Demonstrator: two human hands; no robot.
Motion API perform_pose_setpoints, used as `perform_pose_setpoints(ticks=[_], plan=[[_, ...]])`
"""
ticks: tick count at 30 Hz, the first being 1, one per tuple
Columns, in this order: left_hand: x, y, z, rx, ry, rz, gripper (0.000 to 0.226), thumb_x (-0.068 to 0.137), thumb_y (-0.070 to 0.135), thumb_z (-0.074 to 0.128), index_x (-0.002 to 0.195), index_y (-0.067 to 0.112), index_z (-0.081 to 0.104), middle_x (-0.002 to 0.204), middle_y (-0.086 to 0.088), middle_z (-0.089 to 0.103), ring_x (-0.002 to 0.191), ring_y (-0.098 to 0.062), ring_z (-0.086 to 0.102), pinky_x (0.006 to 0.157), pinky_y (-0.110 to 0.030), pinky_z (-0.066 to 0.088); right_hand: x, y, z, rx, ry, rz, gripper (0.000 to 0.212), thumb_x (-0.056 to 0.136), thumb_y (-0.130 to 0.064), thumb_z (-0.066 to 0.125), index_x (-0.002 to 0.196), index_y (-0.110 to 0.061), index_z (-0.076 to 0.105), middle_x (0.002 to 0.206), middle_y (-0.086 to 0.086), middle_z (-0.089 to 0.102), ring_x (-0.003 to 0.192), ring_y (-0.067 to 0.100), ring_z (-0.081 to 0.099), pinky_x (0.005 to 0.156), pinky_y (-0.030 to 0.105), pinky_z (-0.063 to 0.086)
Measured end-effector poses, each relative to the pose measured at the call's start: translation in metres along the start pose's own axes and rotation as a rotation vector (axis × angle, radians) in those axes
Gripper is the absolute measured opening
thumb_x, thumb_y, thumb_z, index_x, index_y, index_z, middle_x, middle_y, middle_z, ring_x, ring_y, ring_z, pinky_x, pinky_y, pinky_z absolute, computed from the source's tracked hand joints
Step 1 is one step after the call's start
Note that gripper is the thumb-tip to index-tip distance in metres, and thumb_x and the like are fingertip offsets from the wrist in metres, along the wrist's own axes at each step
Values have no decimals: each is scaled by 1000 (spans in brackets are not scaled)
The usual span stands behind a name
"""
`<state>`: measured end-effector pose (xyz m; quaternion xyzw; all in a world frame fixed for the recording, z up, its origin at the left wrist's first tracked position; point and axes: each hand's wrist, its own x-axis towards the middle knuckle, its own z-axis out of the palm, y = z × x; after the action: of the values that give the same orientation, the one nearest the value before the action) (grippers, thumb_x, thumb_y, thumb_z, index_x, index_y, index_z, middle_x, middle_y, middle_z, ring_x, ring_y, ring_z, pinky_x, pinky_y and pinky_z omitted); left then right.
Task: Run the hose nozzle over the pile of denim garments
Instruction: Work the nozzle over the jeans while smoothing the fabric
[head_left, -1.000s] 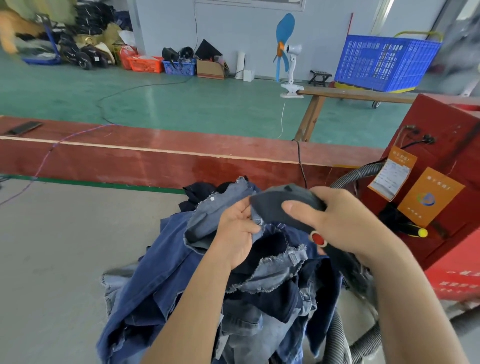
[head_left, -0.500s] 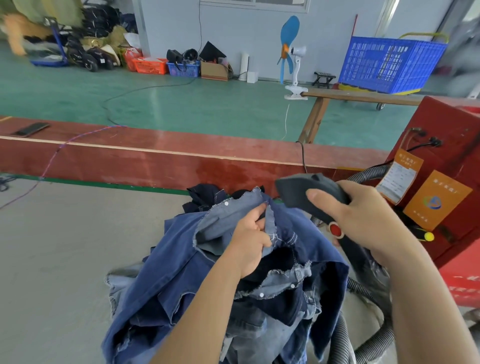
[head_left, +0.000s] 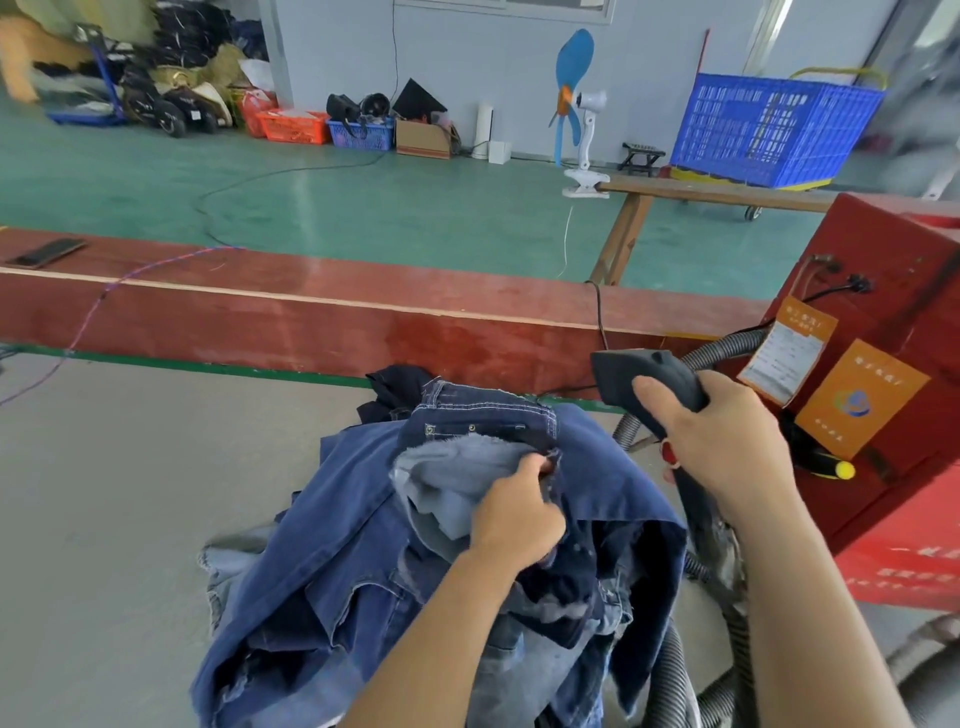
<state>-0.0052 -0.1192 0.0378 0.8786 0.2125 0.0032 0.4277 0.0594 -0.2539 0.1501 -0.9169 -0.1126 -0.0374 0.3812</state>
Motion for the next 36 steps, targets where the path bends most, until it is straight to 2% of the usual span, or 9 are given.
perform_pose_setpoints(ticks=[5, 10, 15, 20, 25, 27, 29, 31, 36], plan=[[-1, -1, -56, -40, 267, -132, 15, 79, 33, 67, 69, 24, 62, 74, 3, 67, 79, -23, 63, 64, -29, 46, 3, 2, -4, -21, 11, 6, 38, 86, -57, 55, 80, -20, 53, 72, 4, 64, 69, 31, 65, 71, 43, 54], [-5, 19, -185, 228, 819, -87, 25, 84, 10, 59, 96, 23, 77, 101, -10, 73, 98, -35, 65, 73, -34, 48, 4, 4, -5, 43, 31, -2, 36, 86, -55, 57, 78, -19, 53, 71, 3, 62, 67, 30, 63, 68, 42, 53], [1, 84, -228, 558, 1051, 334, 21, 88, 20, 55, 102, 21, 71, 96, -15, 70, 92, -39, 62, 59, -34, 36, 2, 1, 3, 9, 30, -8, 37, 86, -55, 58, 78, -19, 53, 68, -1, 60, 65, 19, 55, 58, 33, 37], [14, 62, -130, 804, 823, 325, 24, 93, 33, 59, 85, 13, 68, 75, -8, 69, 70, -27, 69, 49, -28, 35, 2, 1, 8, -24, 18, -6, 38, 85, -55, 57, 77, -19, 51, 69, -1, 59, 65, 17, 54, 55, 31, 32], [4, -36, -26, 911, -189, 180, 43, 105, 36, 31, 139, 14, 42, 127, -12, 47, 106, -34, 59, 82, -42, 47, 3, 3, 12, -40, -5, -13, 38, 85, -56, 57, 76, -20, 50, 70, -3, 59, 64, 15, 52, 52, 30, 31], [7, -44, -24, 895, -195, 186, 44, 105, 37, 32, 141, 13, 42, 125, -13, 46, 105, -35, 58, 81, -42, 46, 6, 5, 15, -66, -24, -18, 36, 85, -57, 57, 78, -21, 51, 71, -4, 58, 65, 17, 53, 53, 30, 31], [13, -38, -32, 754, -158, 223, 49, 103, 46, 31, 105, 7, 60, 96, -11, 56, 89, -33, 58, 72, -38, 42, 6, 5, 18, -96, -53, -30, 36, 86, -57, 56, 81, -22, 52, 72, -3, 60, 68, 19, 56, 53, 29, 33], [15, -27, -42, 685, -103, 284, 56, 103, 47, 29, 71, 7, 51, 72, -6, 47, 75, -30, 55, 64, -35, 39, 5, 5, 21, -107, -82, -46, 34, 86, -56, 55, 81, -23, 52, 71, -3, 61, 67, 18, 58, 52, 28, 33], [27, -41, -55, 742, 250, 206, 36, 100, 43, 41, 113, 18, 64, 120, 0, 50, 115, -19, 46, 95, -32, 38, 3, 11, 33, -118, -167, -58, 35, 87, -55, 55, 75, -23, 48, 74, -3, 59, 69, 19, 58, 56, 30, 37]])
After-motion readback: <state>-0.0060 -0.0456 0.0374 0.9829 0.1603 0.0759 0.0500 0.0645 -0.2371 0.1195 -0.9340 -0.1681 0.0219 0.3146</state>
